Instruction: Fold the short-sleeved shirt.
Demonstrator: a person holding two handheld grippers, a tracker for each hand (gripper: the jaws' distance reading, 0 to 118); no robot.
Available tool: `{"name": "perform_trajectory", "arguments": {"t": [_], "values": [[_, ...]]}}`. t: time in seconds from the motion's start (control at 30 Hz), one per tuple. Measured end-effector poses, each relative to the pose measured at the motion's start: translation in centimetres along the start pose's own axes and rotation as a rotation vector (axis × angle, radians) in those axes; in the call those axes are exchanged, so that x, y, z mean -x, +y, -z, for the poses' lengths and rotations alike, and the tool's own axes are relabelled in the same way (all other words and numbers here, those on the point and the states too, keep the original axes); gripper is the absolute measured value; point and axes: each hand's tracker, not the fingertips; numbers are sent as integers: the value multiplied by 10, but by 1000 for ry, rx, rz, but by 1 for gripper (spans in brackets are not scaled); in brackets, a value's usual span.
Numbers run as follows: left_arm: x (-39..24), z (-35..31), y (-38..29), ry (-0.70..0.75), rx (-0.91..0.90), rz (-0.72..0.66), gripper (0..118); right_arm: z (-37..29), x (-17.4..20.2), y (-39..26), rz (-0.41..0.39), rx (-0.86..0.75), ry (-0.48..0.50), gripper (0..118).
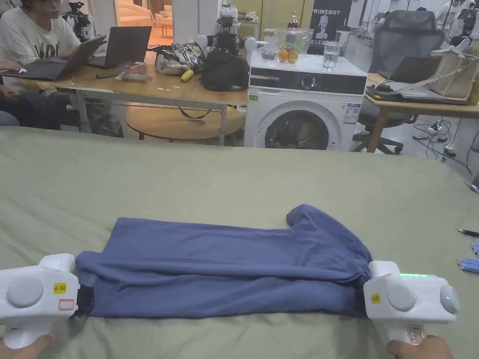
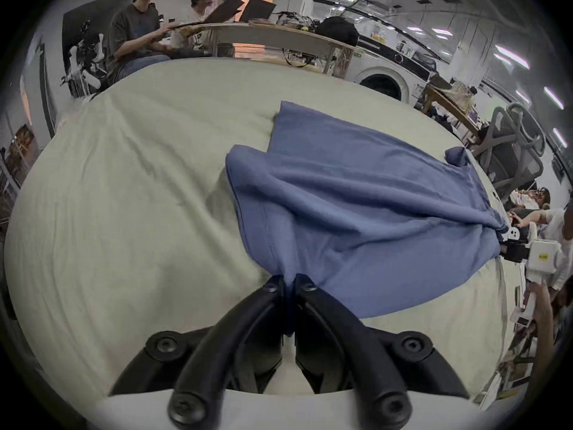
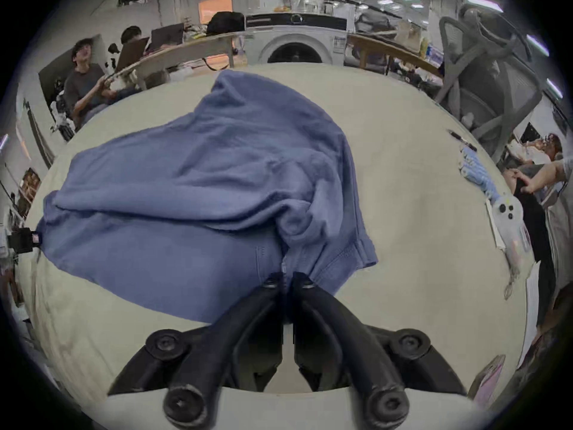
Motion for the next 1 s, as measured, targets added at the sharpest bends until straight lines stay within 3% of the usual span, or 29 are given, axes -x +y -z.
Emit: {"name": "perform_trajectory", "arguments": {"t": [0.2, 0.47, 0.77, 1.0], "values": [[2, -36, 12, -48, -93, -26, 0, -55, -14, 13, 21, -109, 28, 0], [10, -97, -3, -77, -197, -46, 0, -118, -17, -1, -18, -181, 4, 0], [24, -109, -69, -48, -118, -36, 0, -128, -8, -84, -92, -70, -30, 0], [31, -83, -103, -18, -21, -18, 0, -102, -6, -130, -79, 7, -51, 0]]}}
